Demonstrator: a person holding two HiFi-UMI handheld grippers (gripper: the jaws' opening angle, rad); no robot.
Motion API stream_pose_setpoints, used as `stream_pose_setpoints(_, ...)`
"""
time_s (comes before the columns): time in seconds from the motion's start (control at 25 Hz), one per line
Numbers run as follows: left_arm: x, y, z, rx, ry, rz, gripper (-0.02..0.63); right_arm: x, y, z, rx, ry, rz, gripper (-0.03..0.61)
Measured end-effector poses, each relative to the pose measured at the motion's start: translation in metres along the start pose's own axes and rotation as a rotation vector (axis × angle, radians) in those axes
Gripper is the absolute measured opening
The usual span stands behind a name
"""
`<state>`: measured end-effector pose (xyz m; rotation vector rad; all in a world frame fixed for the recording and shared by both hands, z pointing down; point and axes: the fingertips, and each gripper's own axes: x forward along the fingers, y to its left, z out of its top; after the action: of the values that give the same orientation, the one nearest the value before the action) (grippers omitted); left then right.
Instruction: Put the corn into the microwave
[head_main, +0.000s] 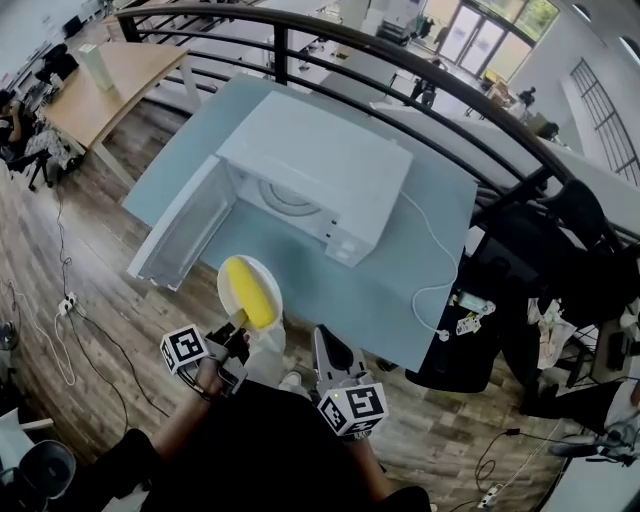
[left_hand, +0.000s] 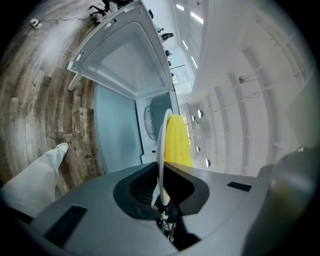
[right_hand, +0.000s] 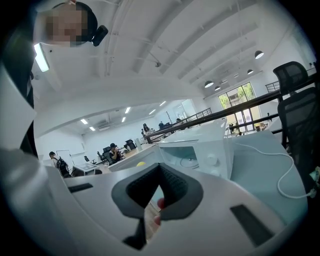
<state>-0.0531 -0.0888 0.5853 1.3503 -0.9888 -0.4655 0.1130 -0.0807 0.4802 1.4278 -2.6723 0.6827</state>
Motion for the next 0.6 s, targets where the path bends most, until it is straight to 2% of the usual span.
stream_pose_setpoints(0.6,0.064,0.002,0.054,0.032,0.068,0.018,0.026,0.071,-0.011,0.032,-0.029,0.027,-0.017,0.009)
